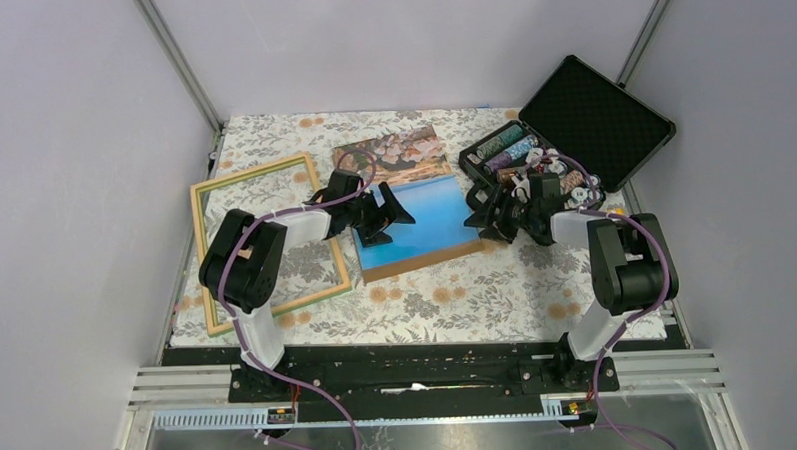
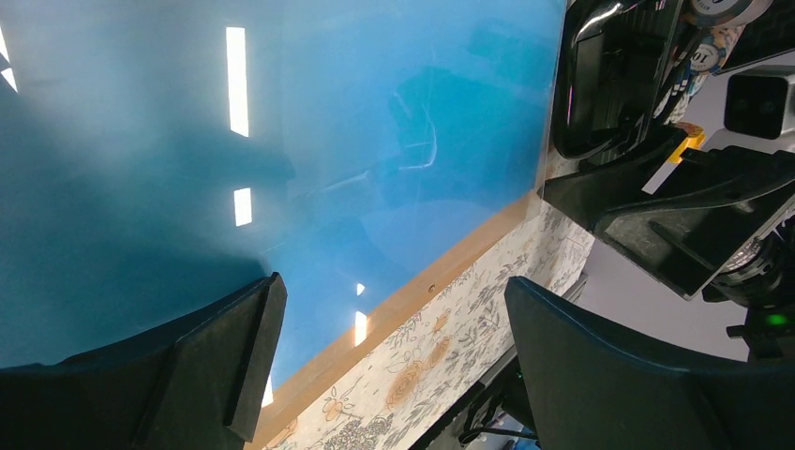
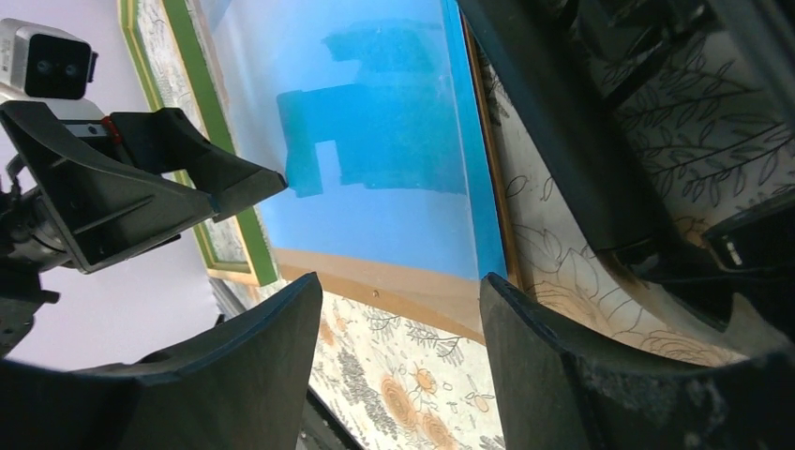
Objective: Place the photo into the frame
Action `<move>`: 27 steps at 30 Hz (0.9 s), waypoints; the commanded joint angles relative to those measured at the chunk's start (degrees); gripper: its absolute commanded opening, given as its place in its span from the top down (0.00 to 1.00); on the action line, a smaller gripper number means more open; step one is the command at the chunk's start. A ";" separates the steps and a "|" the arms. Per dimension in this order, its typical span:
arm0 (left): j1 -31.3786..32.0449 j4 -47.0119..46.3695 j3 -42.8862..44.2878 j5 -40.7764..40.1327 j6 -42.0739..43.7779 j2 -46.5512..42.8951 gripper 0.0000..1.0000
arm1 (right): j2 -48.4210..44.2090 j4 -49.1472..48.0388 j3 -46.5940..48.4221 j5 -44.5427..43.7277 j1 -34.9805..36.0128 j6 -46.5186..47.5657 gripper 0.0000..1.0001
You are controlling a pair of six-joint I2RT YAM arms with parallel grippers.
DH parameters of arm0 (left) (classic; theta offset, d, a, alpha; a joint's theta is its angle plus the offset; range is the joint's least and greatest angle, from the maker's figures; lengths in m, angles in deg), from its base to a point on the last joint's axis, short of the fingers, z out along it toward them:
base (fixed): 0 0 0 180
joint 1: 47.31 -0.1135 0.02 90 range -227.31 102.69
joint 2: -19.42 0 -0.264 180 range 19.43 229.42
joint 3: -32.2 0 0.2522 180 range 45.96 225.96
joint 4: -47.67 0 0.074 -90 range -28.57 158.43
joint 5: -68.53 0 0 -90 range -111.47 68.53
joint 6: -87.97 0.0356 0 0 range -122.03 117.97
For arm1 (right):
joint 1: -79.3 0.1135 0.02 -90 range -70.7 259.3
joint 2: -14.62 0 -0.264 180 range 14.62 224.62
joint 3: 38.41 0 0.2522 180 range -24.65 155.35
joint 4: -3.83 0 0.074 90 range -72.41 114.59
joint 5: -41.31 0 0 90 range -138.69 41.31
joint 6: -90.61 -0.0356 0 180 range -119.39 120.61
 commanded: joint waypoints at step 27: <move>2.22 -0.39 -0.61 0.72 -0.29 3.74 0.05 | 0.39 -31.28 -12.09 8.97 0.31 -27.82 0.51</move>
